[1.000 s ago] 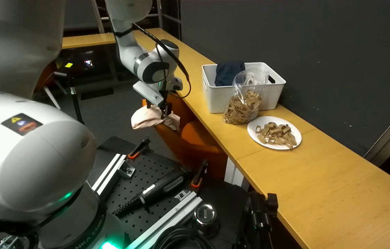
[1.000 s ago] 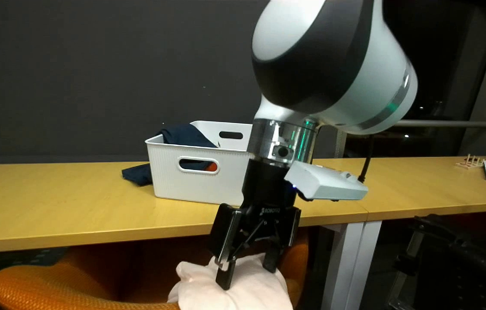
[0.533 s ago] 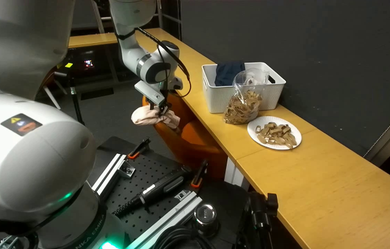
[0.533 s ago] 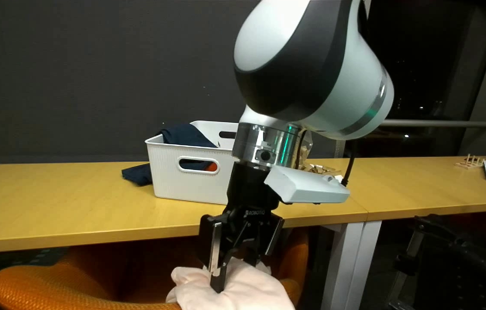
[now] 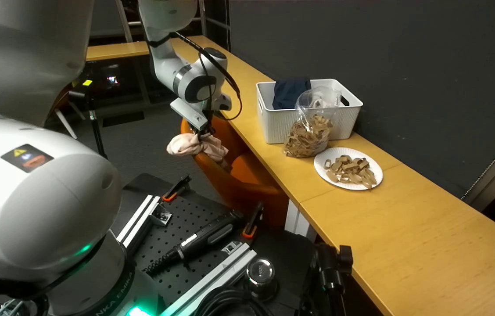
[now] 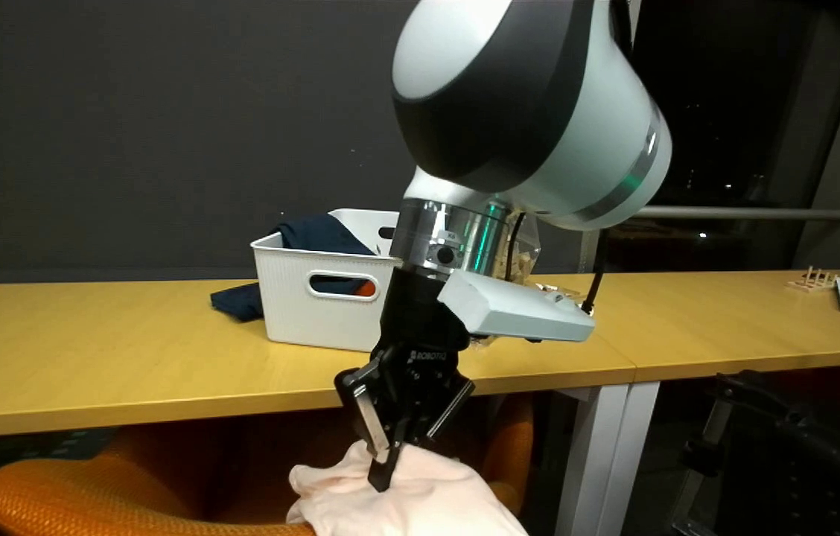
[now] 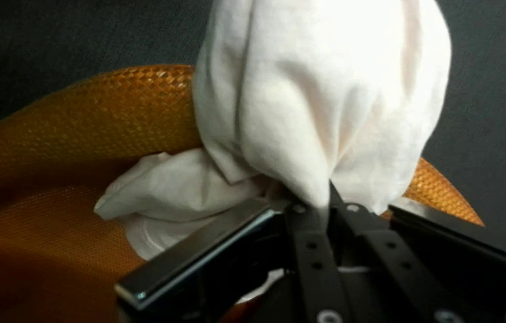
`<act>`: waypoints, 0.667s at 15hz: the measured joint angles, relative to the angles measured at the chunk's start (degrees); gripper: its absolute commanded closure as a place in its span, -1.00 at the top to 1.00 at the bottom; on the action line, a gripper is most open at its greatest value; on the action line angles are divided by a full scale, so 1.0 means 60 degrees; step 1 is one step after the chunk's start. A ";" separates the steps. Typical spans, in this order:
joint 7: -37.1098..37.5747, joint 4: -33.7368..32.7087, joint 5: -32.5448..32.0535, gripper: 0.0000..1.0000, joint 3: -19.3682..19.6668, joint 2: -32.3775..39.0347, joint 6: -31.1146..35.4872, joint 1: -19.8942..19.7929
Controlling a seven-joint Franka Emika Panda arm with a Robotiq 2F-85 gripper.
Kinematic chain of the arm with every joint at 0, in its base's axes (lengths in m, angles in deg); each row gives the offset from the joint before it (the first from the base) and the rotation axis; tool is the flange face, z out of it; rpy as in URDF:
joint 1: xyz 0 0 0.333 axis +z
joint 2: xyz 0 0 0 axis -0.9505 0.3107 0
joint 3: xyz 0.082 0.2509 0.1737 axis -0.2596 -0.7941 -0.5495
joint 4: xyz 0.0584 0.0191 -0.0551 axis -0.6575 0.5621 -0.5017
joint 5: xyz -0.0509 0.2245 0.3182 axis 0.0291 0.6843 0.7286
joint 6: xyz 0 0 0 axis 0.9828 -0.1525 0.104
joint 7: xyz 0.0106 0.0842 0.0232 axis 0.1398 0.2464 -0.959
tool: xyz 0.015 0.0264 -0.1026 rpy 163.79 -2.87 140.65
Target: Put the pink shirt into the basket then take the blue shirt out
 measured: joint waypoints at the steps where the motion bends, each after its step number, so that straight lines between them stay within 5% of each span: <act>1: 0.0052 -0.0044 -0.0035 -0.96 0.0008 -0.0005 -0.0012 -0.0001; 10: 0.0922 -0.1614 -0.1453 -0.96 0.0898 -0.0871 -0.1098 0.0000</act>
